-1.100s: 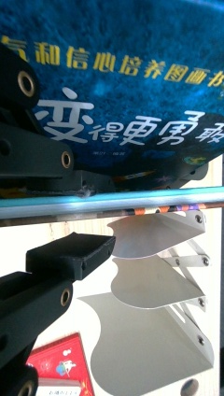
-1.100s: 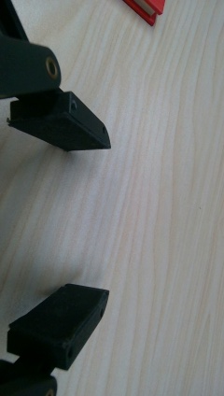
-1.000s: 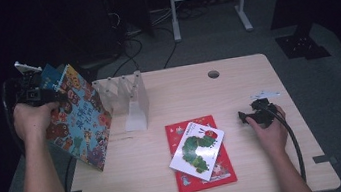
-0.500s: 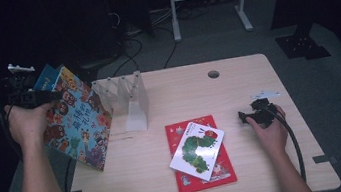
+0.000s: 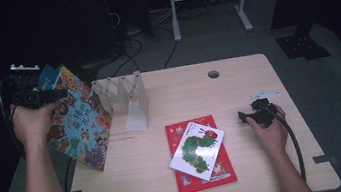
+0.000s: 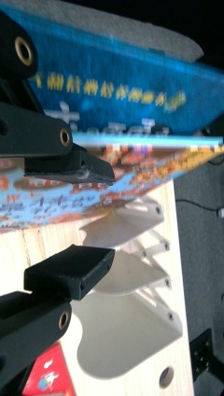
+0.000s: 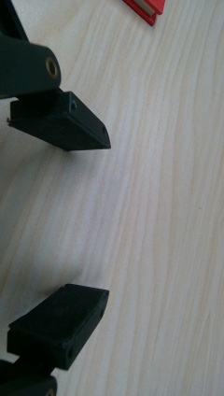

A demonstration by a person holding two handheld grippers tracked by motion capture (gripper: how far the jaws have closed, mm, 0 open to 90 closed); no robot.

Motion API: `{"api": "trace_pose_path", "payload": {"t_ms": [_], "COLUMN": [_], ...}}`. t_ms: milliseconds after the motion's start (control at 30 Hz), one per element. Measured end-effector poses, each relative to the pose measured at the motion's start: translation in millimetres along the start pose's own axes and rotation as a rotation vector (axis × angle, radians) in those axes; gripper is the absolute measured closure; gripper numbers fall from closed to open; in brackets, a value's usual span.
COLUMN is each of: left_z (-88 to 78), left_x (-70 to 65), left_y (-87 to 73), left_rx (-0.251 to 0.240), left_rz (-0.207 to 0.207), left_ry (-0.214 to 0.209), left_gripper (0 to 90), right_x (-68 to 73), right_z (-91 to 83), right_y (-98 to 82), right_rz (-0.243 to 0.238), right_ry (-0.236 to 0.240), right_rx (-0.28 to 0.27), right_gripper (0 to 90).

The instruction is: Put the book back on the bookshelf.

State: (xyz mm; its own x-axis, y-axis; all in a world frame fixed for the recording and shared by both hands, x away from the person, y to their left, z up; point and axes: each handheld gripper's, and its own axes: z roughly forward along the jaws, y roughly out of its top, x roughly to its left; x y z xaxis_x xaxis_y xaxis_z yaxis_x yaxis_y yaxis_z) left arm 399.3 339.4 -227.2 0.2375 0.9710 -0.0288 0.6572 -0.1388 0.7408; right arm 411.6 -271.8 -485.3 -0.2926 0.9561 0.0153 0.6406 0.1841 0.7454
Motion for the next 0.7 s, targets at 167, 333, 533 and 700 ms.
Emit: {"api": "trace_pose_path", "payload": {"t_ms": [167, 333, 533, 700], "left_z": [5.8, 18.2, 32.4, 40.1], "left_x": [-14.3, -29.2, -42.5, -50.8], "left_y": [-3.3, -8.6, -16.8, -24.0], "left_rx": [0.0, 0.046, 0.081, 0.086], "left_rz": [0.049, 0.112, 0.171, 0.229], "left_ry": [-0.055, -0.099, -0.163, -0.228], "left_gripper": [55.8, 50.1, 43.6, 37.8], "right_x": [0.0, -0.2, -0.8, -1.2], "right_z": [0.0, 0.0, -0.2, 0.0], "right_y": [0.0, -0.1, -0.2, 0.0], "right_rz": [0.0, -0.005, -0.01, -0.013], "right_ry": [0.0, 0.005, 0.009, 0.012], "right_rx": [0.0, 0.0, 0.0, 0.0], "right_gripper": [21.7, 21.7, 21.6, 21.6]}}
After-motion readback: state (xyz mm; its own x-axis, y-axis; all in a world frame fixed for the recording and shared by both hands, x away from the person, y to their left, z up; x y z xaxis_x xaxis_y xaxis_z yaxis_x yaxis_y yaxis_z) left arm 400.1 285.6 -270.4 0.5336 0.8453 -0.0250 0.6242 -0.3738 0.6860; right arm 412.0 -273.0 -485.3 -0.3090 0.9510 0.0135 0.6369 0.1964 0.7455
